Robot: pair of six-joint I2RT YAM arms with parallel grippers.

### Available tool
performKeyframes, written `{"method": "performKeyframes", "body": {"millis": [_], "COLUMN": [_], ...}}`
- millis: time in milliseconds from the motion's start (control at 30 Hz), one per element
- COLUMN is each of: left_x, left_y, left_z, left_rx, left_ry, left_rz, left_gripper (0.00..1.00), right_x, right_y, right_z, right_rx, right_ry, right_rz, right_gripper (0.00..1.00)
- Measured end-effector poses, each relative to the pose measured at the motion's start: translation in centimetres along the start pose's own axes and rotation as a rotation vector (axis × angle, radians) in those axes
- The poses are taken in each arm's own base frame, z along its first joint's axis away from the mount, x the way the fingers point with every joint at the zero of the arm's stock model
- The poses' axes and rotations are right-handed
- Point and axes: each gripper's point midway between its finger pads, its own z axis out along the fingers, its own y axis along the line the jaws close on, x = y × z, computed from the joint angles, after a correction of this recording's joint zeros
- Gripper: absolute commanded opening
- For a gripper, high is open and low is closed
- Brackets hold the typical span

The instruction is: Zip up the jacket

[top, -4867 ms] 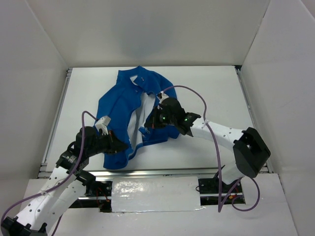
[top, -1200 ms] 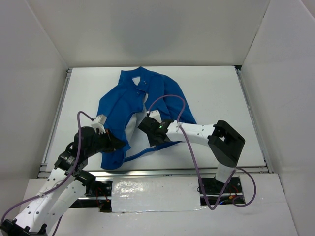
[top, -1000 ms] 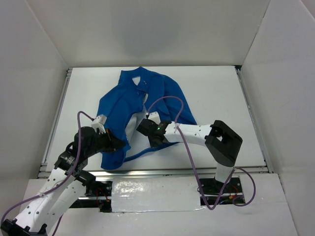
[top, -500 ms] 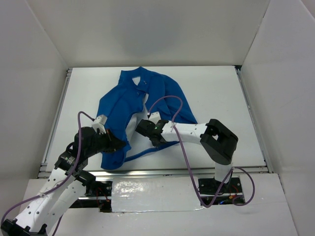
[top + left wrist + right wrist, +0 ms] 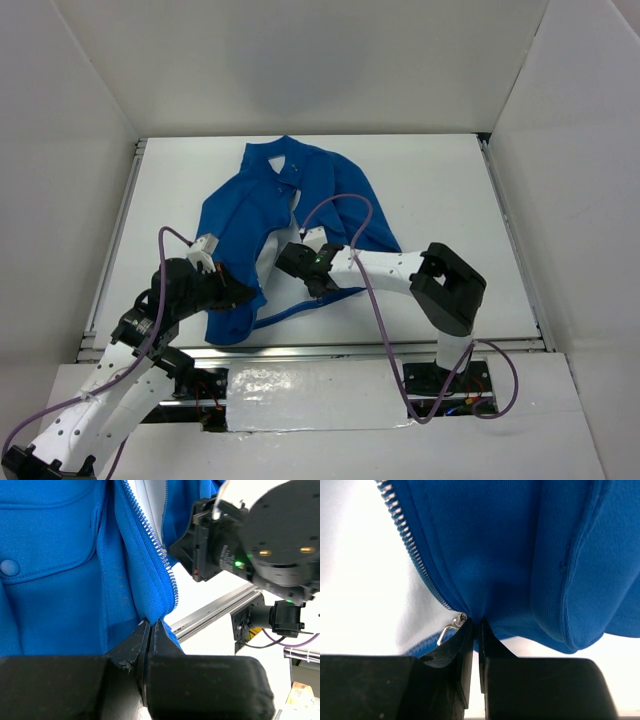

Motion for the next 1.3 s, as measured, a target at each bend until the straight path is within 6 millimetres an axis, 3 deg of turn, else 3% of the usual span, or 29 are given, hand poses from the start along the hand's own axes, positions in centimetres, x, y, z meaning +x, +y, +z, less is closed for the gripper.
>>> {"method": "performKeyframes", "body": {"millis": [133, 300, 500, 567, 700, 800, 867, 1100, 1300], "left_x": [0.0, 0.1, -0.2, -0.7, -2.0, -3.1, -3.8, -4.8, -5.6], "left_y": [0.0, 0.1, -0.2, -0.8, -2.6, -3.9, -4.7, -6.2, -8.0], "left_z": [0.0, 0.1, 0.4, 0.7, 1.6, 2.3, 2.6, 4.1, 4.0], "left_rx": [-0.002, -0.003, 0.012, 0.04, 0.134, 0.205, 0.242, 0.306, 0.389], "left_ry": [0.002, 0.004, 0.0, -0.011, -0.046, -0.085, -0.109, -0.131, -0.161], "left_rz": [0.0, -0.001, 0.0, 0.006, 0.022, 0.042, 0.059, 0.088, 0.11], "left_gripper": [0.0, 0.0, 0.0, 0.0, 0.0, 0.0, 0.0, 0.0, 0.0], "right_x": [-1.0, -3.4, -3.6, -3.0, -2.3, -3.3, -3.9, -5.3, -6.1], "right_y": [0.3, 0.3, 0.9, 1.1, 1.4, 1.3, 0.8, 1.9, 2.4], "right_z": [-1.9, -5.7, -6.9, -7.3, -10.1, -12.7, -13.3, -15.9, -18.3], "right_rx": [-0.057, -0.154, -0.231, -0.302, -0.571, -0.821, -0.923, -1.099, -1.213], "right_ry": [-0.026, -0.104, -0.123, -0.133, -0.201, -0.303, -0.35, -0.398, -0.44], "right_rz": [0.027, 0.08, 0.094, 0.106, 0.164, 0.228, 0.26, 0.256, 0.232], "right_gripper": [0.0, 0.0, 0.0, 0.0, 0.0, 0.0, 0.0, 0.0, 0.0]}}
